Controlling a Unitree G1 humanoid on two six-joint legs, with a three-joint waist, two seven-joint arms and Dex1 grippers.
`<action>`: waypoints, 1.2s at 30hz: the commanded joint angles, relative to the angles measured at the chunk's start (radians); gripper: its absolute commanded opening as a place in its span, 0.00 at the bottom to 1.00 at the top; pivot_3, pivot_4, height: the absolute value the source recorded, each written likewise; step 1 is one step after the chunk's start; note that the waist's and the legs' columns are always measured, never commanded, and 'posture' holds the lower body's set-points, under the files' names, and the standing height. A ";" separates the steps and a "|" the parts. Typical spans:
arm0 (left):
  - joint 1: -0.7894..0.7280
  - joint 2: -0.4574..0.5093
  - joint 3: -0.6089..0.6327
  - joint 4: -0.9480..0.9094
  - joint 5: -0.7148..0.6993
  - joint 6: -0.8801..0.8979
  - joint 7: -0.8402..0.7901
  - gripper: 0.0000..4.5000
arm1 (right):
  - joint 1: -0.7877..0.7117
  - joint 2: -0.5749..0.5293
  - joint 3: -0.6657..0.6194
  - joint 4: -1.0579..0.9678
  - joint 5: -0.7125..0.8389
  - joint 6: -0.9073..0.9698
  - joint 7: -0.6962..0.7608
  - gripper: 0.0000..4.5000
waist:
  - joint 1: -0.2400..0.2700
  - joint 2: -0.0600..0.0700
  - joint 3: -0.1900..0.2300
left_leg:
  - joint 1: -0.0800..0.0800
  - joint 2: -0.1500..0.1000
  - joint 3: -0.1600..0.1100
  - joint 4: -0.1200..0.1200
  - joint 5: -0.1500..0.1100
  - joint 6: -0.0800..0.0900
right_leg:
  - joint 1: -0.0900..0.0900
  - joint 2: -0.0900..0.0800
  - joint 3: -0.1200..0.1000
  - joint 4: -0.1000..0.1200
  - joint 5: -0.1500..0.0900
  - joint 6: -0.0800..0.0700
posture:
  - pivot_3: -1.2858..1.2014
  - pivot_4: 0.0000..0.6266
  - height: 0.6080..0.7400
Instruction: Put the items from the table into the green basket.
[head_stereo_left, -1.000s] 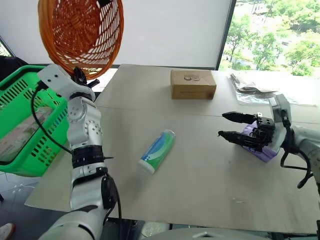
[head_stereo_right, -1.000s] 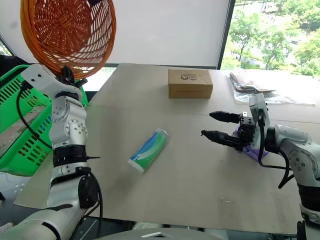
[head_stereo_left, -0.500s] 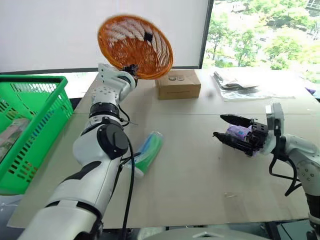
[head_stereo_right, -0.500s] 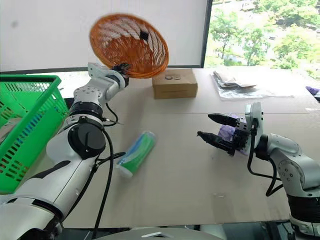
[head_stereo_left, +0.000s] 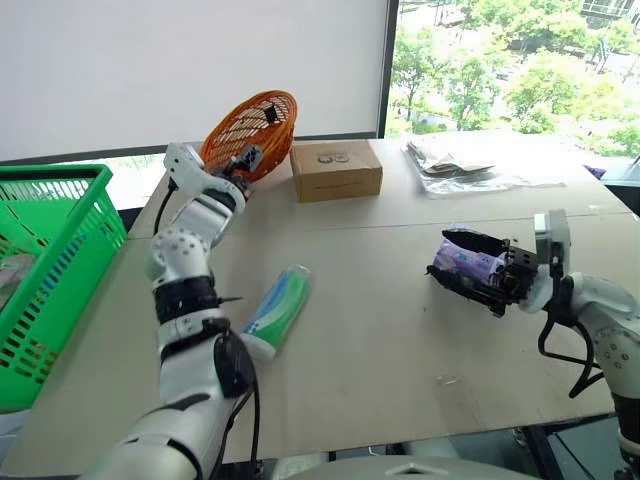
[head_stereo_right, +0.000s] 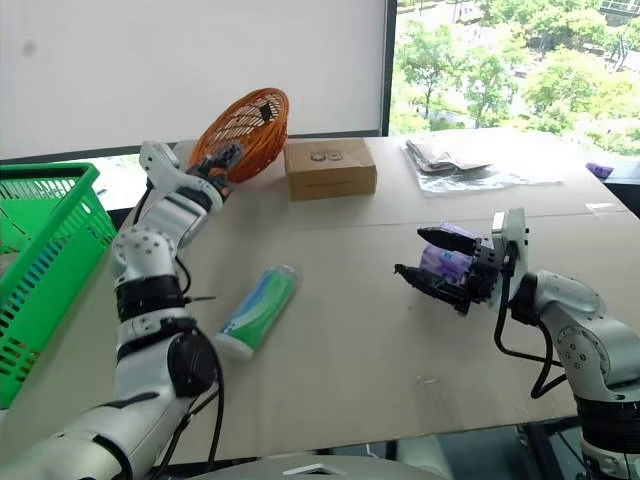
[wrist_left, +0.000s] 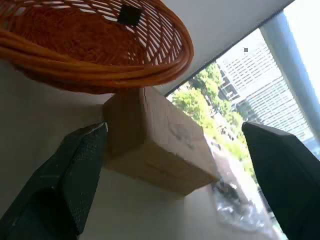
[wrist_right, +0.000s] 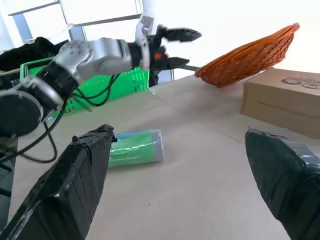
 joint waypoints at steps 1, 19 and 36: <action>0.189 0.140 -0.083 -0.318 -0.013 0.137 -0.097 0.99 | -0.006 -0.020 -0.032 -0.001 0.014 -0.016 0.023 1.00 | 0.002 0.001 0.003 | 0.001 0.000 0.001 0.000 0.000 0.000 | 0.000 0.000 0.001 0.000 0.000 0.000 | 0.56 0.03 1.00; 0.572 0.385 -0.198 -0.802 -0.102 0.443 -0.077 0.99 | 0.106 -0.208 -0.062 -0.077 0.076 0.007 0.249 1.00 | 0.025 0.011 0.028 | 0.013 0.005 0.011 -0.002 0.000 0.001 | 0.006 0.004 0.007 -0.001 -0.007 0.002 | 0.56 0.04 1.00; 0.677 0.335 -0.303 -0.788 0.053 0.526 -0.047 0.99 | 0.142 -0.183 -0.057 -0.061 0.028 -0.067 0.261 1.00 | -0.002 0.010 0.031 | 0.016 0.008 0.019 -0.007 0.000 0.001 | 0.005 0.005 0.013 -0.002 -0.007 0.002 | 0.55 0.04 1.00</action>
